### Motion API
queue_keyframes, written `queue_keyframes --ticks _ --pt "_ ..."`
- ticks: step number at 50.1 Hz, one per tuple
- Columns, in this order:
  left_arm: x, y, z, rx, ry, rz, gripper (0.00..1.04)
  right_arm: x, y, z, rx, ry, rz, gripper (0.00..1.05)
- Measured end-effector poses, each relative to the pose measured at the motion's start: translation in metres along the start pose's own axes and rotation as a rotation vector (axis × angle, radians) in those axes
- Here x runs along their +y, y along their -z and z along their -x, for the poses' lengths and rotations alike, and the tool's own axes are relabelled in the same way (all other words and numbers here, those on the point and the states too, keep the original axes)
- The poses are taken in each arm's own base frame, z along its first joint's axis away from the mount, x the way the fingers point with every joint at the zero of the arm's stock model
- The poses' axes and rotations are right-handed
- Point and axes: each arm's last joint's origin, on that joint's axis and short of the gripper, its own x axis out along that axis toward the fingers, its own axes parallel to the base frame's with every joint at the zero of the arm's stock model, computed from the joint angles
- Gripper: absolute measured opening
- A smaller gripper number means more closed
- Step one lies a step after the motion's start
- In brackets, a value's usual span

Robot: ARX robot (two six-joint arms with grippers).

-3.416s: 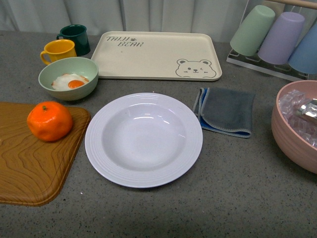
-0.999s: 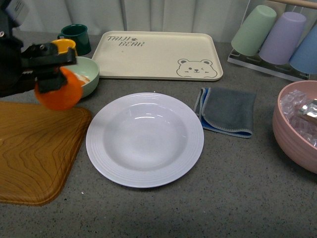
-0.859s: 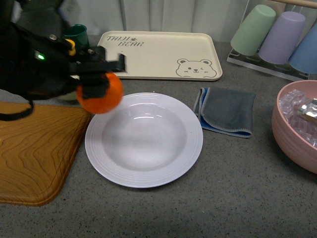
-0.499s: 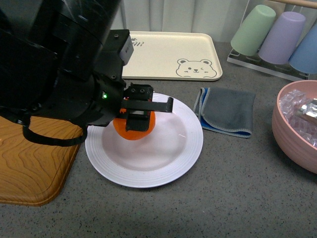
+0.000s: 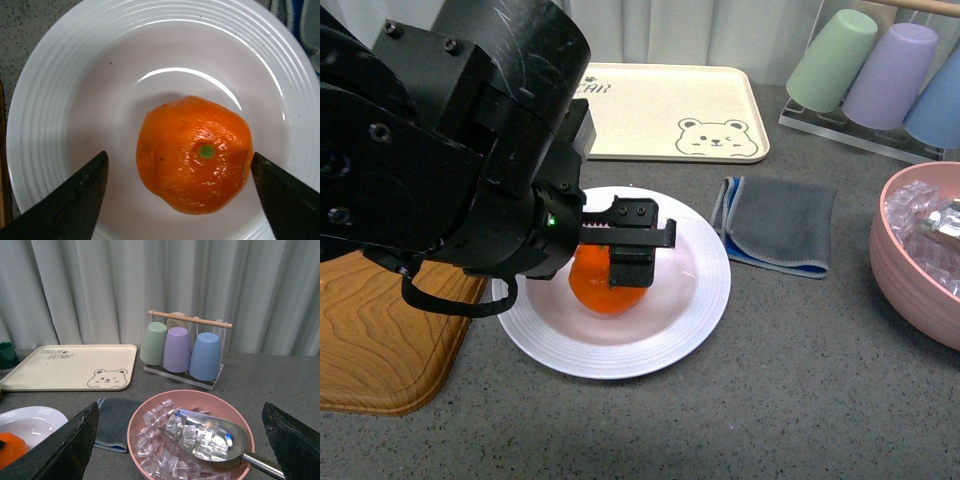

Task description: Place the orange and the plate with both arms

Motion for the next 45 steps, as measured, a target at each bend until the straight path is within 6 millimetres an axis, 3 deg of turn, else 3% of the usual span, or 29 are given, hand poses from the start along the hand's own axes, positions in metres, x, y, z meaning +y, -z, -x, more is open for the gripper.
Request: queue_keyframes --ticks 4,10,15,16,18,22,30,32,45 --pt "0.003 -0.007 0.012 -0.040 0.006 0.023 0.99 0.000 0.000 0.000 0.000 0.000 0.000 0.95" --pt "0.009 -0.017 0.035 -0.171 -0.014 0.051 0.97 0.000 0.000 0.000 0.000 0.000 0.000 0.95" --pt "0.033 -0.001 0.052 -0.614 -0.201 -0.006 0.75 0.000 0.000 0.000 0.000 0.000 0.000 0.95" --pt "0.047 0.009 0.070 -0.741 -0.219 -0.022 0.64 0.000 0.000 0.000 0.000 0.001 0.000 0.95" --pt "0.058 0.011 0.091 -0.844 -0.224 -0.020 0.54 0.000 0.000 0.000 0.001 0.001 0.000 0.95" --pt "0.069 0.018 0.114 -0.890 -0.225 -0.033 0.37 0.000 0.000 0.000 0.000 0.000 0.000 0.95" --pt "0.085 0.038 0.134 -0.838 -0.235 -0.053 0.09 0.000 0.000 0.000 0.000 0.000 0.000 0.95" --pt "0.087 0.040 0.140 -0.844 -0.234 -0.052 0.03 0.000 0.000 0.000 0.000 0.000 0.000 0.95" --pt "0.099 0.061 0.166 -0.861 -0.239 -0.056 0.04 0.000 0.000 0.000 0.000 0.000 0.000 0.95"
